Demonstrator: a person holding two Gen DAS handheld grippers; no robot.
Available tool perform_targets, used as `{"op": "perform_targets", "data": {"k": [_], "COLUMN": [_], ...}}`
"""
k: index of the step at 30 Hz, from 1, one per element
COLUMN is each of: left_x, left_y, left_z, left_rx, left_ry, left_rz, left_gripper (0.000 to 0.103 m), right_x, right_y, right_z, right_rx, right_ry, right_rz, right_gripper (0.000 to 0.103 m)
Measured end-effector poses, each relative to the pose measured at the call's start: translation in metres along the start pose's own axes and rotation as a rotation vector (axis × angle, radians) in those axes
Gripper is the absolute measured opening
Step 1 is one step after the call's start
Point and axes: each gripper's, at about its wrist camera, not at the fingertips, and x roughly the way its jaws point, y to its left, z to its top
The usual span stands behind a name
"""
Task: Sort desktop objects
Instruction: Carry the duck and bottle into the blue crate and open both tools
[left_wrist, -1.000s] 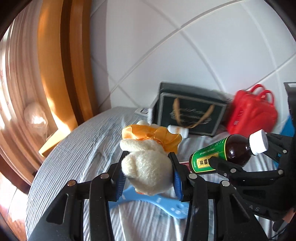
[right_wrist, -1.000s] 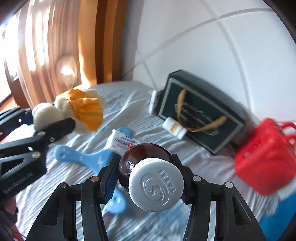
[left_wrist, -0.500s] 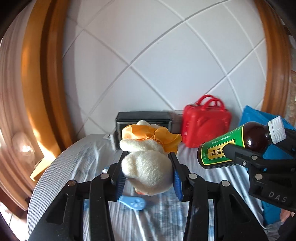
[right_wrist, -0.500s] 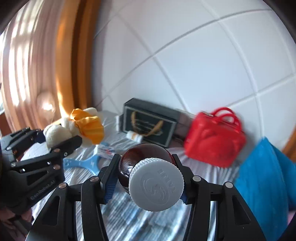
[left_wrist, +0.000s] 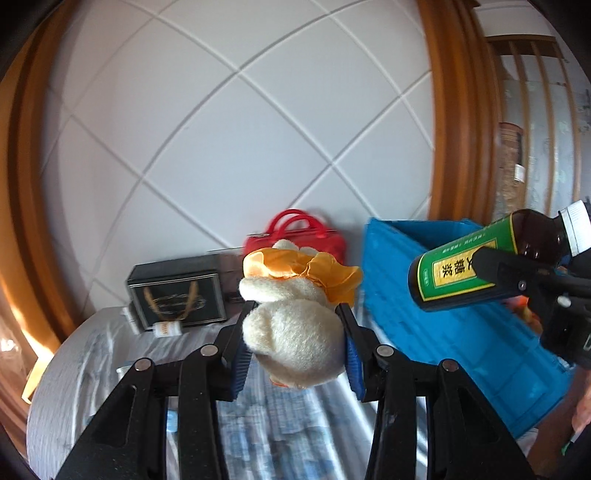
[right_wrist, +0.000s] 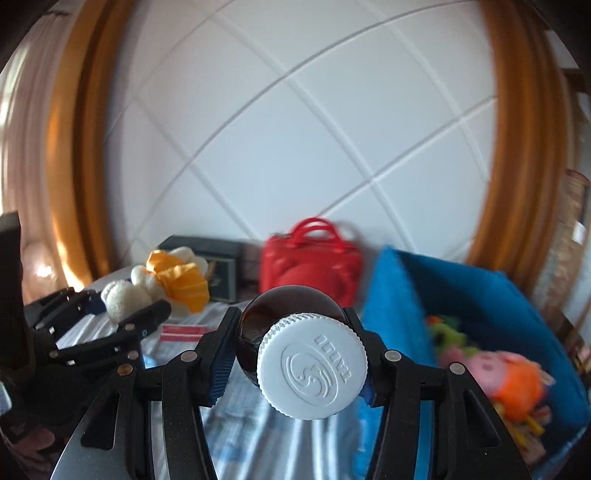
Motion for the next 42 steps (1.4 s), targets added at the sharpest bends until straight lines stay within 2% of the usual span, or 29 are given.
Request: {"op": "perform_targets", "data": {"k": [4,11,17,20,24,30,33,36,38,42], "left_x": [0.003,0.005,0.03,0.041,0.052,0.059,0.06,0.062,0.063,0.061], "left_y": [-0.056,-0.179,-0.266,-0.293,-0.318,-0.332,-0.33,-0.326,-0.326,-0.328], "left_z": [0.009,0.024,0.018,0.01,0.002,-0.007,-0.005,-0.004,-0.003,-0.002], "left_rx": [0.031,0.106,0.167,0.192,0.206,0.195,0.197,0.172,0.17,0.178], "left_ry": [0.003,0.015,0.095,0.143,0.187,0.215,0.21,0.228,0.231,0.218], "left_rz": [-0.074,-0.203,-0.252,-0.259,-0.253,-0.191,-0.141,-0.145,-0.139,-0.138], "left_gripper": [0.042,0.042,0.042,0.042,0.042,0.042,0.046,0.049,0.061,0.065], "right_x": [-0.021,-0.048,-0.049,-0.056,-0.049,-0.031,-0.024,-0.021,-0.019,-0.015], "right_y": [-0.054,-0.163,-0.24,-0.265,-0.292,-0.301,-0.306,-0.31,-0.313,-0.319], "right_z": [-0.011,-0.04,-0.072,-0.086,-0.102,-0.12,-0.126,-0.127,-0.128,-0.134], "right_rx": [0.053,0.135,0.176,0.188,0.174,0.159,0.17,0.189,0.197,0.201], "right_ry": [-0.01,0.004,0.053,0.078,0.126,0.179,0.194,0.199,0.212,0.232], "right_rz": [-0.072,-0.189,-0.232,-0.24,-0.22,-0.105,-0.072,-0.052,-0.055,-0.079], "right_gripper": [0.053,0.053,0.053,0.053,0.053,0.053,0.054,0.054,0.054,0.054]}}
